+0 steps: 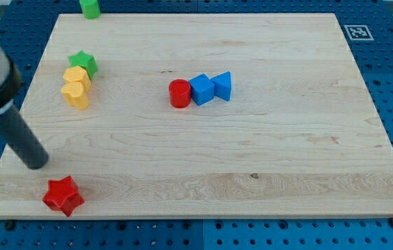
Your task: Move the red star into the red circle
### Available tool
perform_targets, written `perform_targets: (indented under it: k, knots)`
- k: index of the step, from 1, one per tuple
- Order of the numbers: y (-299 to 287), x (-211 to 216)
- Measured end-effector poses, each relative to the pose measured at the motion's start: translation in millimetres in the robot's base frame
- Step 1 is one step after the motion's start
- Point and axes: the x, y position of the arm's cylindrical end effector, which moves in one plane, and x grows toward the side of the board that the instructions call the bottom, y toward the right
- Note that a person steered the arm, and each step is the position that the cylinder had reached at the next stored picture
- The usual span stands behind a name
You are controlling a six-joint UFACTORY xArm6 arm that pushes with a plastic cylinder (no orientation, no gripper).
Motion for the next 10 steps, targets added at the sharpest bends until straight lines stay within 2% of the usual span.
perform_targets:
  k: [2, 3, 10]
  knots:
    - [-11, 56]
    - [-8, 69]
    - [115, 70]
